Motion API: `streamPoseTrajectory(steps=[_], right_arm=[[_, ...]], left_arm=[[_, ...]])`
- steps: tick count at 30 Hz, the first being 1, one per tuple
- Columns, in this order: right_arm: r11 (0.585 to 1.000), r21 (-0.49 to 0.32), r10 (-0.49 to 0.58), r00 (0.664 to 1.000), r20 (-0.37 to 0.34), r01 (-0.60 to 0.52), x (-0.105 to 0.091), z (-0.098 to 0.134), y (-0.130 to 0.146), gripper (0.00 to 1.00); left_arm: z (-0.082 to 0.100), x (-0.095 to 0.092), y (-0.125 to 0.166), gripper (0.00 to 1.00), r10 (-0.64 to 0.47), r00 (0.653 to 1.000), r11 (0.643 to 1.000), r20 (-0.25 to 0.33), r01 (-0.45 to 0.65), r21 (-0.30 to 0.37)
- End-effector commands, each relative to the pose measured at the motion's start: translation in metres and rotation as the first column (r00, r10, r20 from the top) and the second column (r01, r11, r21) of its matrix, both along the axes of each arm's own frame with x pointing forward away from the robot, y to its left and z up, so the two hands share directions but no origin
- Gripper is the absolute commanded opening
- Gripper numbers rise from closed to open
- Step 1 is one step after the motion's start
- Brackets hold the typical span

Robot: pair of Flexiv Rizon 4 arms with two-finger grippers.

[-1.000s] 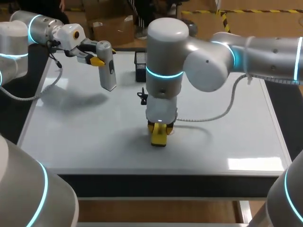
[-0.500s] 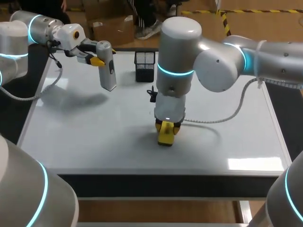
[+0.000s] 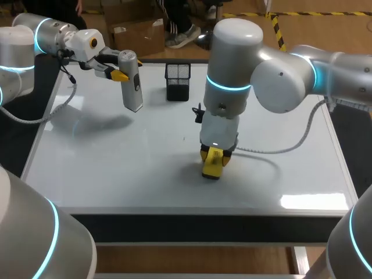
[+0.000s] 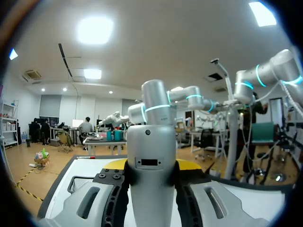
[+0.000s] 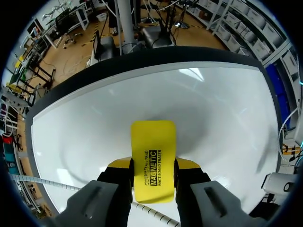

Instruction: Pick up the inspection probe, press it on each red-marked spot on the whiteboard one by one, put down the probe, pick up the eraser, and wipe off all the red marks.

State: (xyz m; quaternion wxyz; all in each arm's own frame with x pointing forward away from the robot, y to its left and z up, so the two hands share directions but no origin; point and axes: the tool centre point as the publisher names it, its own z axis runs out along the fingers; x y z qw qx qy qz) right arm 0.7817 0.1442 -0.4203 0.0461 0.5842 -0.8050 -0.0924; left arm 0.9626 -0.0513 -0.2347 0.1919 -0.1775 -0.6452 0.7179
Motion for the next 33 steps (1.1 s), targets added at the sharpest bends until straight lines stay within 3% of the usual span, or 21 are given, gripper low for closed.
streamPoseTrajectory(steps=[1, 11, 21, 26, 33], right_arm=[[1.0, 0.001, -0.006, 1.0, 0.004, 0.006, -0.003, 0.005, -0.011, 0.0], [0.999, -0.019, -0.031, 0.999, 0.011, 0.032, -0.005, 0.014, -0.023, 0.0], [0.995, -0.099, -0.005, 0.995, 0.105, 0.015, 0.008, 0.065, -0.051, 0.0], [0.995, -0.1, 0.025, 0.992, 0.123, -0.013, 0.014, 0.07, -0.041, 0.0], [0.998, -0.048, 0.044, 0.991, 0.127, -0.039, 0.005, 0.064, -0.017, 0.0]], left_arm=[[0.001, 0.002, 0.0, 0.0, -0.005, 1.0, 1.0, 0.0, 0.005, 0.001], [0.001, 0.002, 0.0, 0.0, -0.005, 1.0, 1.0, 0.0, 0.005, 0.001], [0.001, 0.002, 0.0, 0.0, -0.005, 1.0, 1.0, 0.0, 0.005, 0.001], [0.001, 0.002, 0.0, 0.0, -0.005, 1.0, 1.0, 0.0, 0.005, 0.001], [0.001, 0.002, 0.0, 0.0, -0.005, 1.0, 1.0, 0.0, 0.005, 0.001]])
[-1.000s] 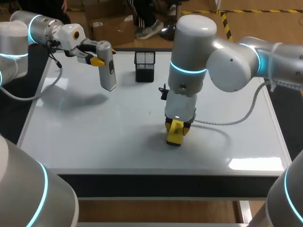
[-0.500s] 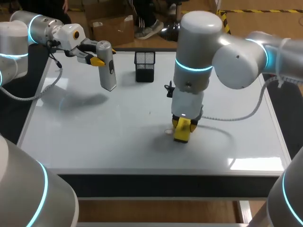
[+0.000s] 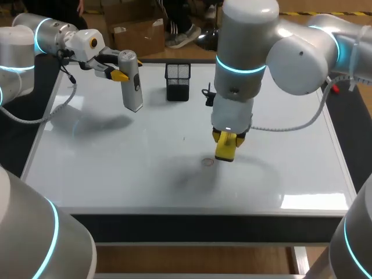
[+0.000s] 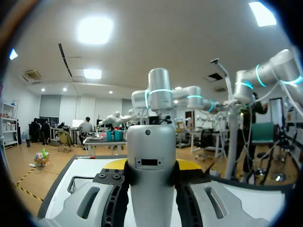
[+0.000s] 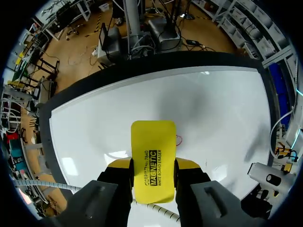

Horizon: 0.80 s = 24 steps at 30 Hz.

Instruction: Pick up the inspection probe, press it on each red-marked spot on the whiteboard one by one, put down the probe, pick up the eraser, and wipe off all the red marks.

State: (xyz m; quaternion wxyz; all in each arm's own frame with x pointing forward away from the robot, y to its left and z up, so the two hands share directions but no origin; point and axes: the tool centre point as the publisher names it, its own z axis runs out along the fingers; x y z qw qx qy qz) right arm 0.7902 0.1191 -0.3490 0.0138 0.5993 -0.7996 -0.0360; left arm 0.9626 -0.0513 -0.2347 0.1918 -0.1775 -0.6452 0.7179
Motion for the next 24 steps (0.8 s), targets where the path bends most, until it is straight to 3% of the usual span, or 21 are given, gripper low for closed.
streamPoseTrajectory(steps=[1, 20, 24], right_arm=[[1.0, 0.001, 0.023, 1.0, 0.006, -0.023, -0.006, -0.009, 0.012, 0.0], [0.999, 0.011, 0.036, 0.999, -0.001, -0.036, -0.009, -0.012, 0.017, 0.0], [0.997, 0.021, 0.074, 0.997, -0.021, -0.073, -0.006, -0.023, 0.033, 0.0]], left_arm=[[0.001, 0.002, 0.0, 0.0, -0.005, 1.0, 1.0, 0.0, 0.005, 0.001], [0.001, 0.002, 0.0, 0.0, -0.005, 1.0, 1.0, 0.0, 0.005, 0.001], [0.001, 0.002, 0.0, 0.0, -0.005, 1.0, 1.0, 0.0, 0.005, 0.001]])
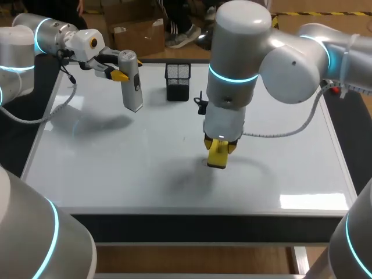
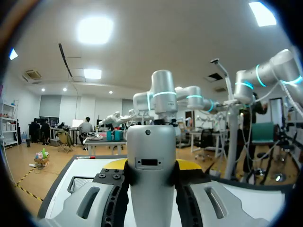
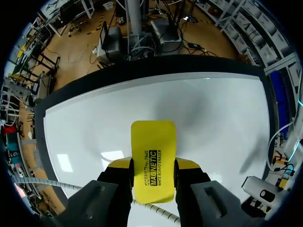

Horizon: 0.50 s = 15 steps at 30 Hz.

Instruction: Pick up the inspection probe, press it on each red-marked spot on the whiteboard one by one, put down the probe, pick up the eraser, and wipe off all the red marks.

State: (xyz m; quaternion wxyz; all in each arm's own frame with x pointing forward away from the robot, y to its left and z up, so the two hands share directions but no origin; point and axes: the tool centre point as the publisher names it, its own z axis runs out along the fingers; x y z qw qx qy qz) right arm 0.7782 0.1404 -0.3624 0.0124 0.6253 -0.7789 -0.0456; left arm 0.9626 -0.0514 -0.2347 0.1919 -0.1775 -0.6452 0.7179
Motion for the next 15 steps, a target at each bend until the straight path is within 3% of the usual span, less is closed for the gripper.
streamPoseTrajectory(steps=[1, 15], right_arm=[[1.0, 0.004, 0.01, 1.0, -0.016, -0.01, 0.006, -0.013, 0.013, 0.0], [0.994, 0.034, 0.104, 0.993, -0.049, -0.102, 0.004, -0.039, 0.042, 0.0]], left_arm=[[0.001, 0.002, 0.001, 0.0, -0.005, 1.0, 1.0, 0.0, 0.005, 0.001], [0.001, 0.002, 0.001, 0.0, -0.005, 1.0, 1.0, 0.0, 0.005, 0.001]])
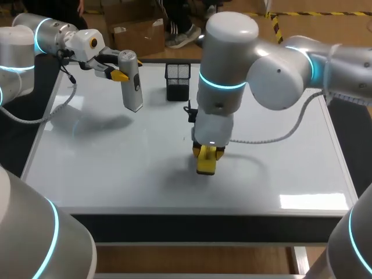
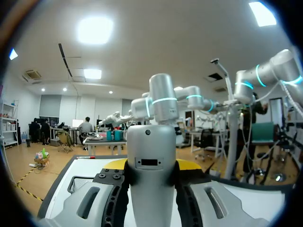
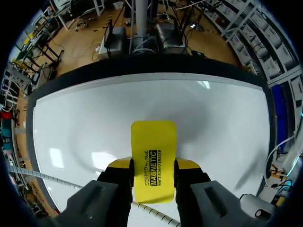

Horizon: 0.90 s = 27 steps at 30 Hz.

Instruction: Pick up the inspection probe, press it on each red-marked spot on the whiteboard one by one, put down the probe, pick up the eraser, and wipe off all the red marks.

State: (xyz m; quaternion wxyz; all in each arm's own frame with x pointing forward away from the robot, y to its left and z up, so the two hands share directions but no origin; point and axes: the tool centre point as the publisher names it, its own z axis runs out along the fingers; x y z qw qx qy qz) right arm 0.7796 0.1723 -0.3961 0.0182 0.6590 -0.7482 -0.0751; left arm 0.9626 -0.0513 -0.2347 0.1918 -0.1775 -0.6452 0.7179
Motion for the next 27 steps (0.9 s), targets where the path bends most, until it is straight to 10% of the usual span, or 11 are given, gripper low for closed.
streamPoseTrajectory(steps=[1, 27], right_arm=[[1.0, -0.011, 0.014, 1.0, -0.009, -0.014, 0.002, -0.006, 0.012, 0.0], [1.0, -0.013, -0.013, 0.998, -0.069, 0.012, 0.0, -0.032, -0.014, 0.0]], left_arm=[[0.001, 0.002, 0.0, 0.0, -0.005, 1.0, 1.0, 0.0, 0.005, 0.001], [0.001, 0.002, 0.0, 0.0, -0.005, 1.0, 1.0, 0.0, 0.005, 0.001]])
